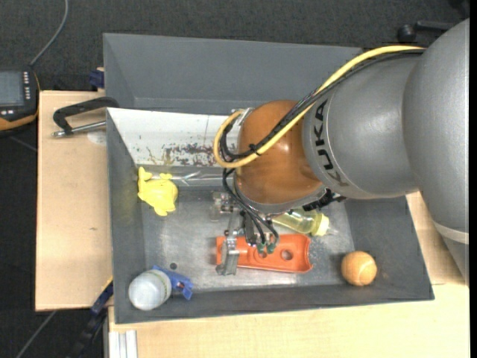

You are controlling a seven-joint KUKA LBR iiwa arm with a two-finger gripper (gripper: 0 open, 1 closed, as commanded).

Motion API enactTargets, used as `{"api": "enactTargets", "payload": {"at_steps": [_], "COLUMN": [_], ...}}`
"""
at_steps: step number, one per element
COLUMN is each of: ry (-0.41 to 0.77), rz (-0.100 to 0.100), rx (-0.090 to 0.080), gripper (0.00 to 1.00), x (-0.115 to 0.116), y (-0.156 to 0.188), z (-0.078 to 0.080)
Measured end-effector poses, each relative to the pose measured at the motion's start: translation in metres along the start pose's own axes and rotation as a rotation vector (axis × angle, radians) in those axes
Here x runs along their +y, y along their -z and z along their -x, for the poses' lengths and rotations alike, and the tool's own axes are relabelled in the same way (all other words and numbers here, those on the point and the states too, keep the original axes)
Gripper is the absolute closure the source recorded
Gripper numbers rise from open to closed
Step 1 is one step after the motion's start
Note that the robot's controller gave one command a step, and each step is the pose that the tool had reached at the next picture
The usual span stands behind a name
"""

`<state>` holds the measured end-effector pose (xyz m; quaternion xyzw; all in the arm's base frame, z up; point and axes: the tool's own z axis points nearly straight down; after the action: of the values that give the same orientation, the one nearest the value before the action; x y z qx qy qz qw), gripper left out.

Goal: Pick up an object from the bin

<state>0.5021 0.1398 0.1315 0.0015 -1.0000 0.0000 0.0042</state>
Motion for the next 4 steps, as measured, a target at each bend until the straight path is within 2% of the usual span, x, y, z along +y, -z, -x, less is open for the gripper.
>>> {"api": "enactTargets", "payload": {"at_steps": [1,2,3,4], "ry": [-0.002,0.004,0.108,0.282], "rz": [0.001,0.002,-0.001,0.002], "rx": [-0.007,-0.005,-0.01,-0.004], "gripper": [0.0,0.0,0.0,1.0], "x": [-0.001,-0.055,-0.084,-0.099], "y": [0.004,-0.012,-0.03,-0.061], "z": [0.001,0.006,0.022,0.002]}}
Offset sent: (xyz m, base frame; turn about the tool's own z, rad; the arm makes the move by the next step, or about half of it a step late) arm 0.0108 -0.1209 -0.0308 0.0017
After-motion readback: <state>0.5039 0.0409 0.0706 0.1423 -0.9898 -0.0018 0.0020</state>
